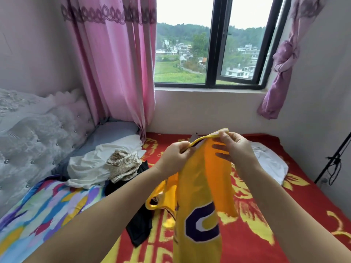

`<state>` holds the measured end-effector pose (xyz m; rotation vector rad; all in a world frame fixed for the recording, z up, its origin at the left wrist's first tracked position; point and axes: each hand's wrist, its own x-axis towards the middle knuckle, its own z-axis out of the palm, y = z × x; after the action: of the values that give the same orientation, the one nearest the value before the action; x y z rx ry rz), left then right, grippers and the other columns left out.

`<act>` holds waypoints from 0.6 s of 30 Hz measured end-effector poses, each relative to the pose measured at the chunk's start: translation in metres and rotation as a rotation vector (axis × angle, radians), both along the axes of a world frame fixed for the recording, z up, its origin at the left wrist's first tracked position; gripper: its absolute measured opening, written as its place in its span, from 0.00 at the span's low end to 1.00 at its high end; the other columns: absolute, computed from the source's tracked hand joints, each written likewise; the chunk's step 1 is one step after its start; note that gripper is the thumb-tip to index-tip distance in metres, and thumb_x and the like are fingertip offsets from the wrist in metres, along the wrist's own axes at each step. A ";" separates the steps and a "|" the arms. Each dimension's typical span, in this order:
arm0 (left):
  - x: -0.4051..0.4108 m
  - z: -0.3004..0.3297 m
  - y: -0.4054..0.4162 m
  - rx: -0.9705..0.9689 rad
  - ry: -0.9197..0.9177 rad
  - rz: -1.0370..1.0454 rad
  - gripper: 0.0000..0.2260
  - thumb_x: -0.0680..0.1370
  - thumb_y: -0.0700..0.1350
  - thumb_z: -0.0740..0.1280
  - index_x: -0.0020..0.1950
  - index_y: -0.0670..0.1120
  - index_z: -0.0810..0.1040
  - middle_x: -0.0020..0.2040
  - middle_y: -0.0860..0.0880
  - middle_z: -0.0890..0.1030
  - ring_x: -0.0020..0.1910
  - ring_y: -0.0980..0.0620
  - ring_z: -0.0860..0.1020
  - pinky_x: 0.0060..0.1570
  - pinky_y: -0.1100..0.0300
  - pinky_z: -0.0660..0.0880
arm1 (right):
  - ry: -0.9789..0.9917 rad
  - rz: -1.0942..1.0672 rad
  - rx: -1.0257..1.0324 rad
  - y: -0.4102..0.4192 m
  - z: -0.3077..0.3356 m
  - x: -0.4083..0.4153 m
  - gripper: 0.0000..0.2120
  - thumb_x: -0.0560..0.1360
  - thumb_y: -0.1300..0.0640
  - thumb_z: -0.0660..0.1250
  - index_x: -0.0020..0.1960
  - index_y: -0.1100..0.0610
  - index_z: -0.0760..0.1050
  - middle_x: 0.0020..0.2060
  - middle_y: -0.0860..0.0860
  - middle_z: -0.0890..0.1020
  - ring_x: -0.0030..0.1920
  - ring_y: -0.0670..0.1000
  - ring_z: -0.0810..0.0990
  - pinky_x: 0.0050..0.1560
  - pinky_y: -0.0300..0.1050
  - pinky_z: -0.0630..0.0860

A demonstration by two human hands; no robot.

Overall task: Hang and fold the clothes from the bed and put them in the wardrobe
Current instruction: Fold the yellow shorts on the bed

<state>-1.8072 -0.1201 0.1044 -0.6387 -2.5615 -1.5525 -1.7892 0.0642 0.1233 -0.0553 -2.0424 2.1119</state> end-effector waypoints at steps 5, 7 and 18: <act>0.002 0.012 0.018 -0.327 -0.071 -0.188 0.11 0.80 0.49 0.64 0.49 0.44 0.82 0.39 0.42 0.80 0.36 0.52 0.72 0.38 0.59 0.67 | 0.091 0.149 0.595 0.016 -0.009 0.004 0.11 0.77 0.51 0.67 0.58 0.49 0.74 0.54 0.44 0.78 0.57 0.43 0.75 0.55 0.39 0.72; 0.005 0.016 0.022 -0.350 -0.127 -0.249 0.12 0.81 0.50 0.62 0.45 0.48 0.82 0.35 0.42 0.76 0.34 0.49 0.69 0.36 0.55 0.65 | 0.010 0.334 0.679 0.016 -0.010 0.004 0.07 0.78 0.51 0.65 0.54 0.49 0.78 0.50 0.42 0.81 0.52 0.41 0.77 0.54 0.38 0.73; 0.000 0.018 0.003 -0.374 -0.094 -0.313 0.05 0.78 0.51 0.67 0.42 0.53 0.79 0.36 0.54 0.77 0.35 0.60 0.72 0.37 0.62 0.69 | -0.172 0.704 0.536 0.017 -0.029 0.006 0.10 0.78 0.44 0.60 0.47 0.46 0.77 0.42 0.38 0.80 0.45 0.39 0.77 0.48 0.34 0.72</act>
<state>-1.8077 -0.1173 0.1227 -1.0721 -2.9708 -1.1971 -1.7834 0.0817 0.0948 0.6729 -2.9854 1.8061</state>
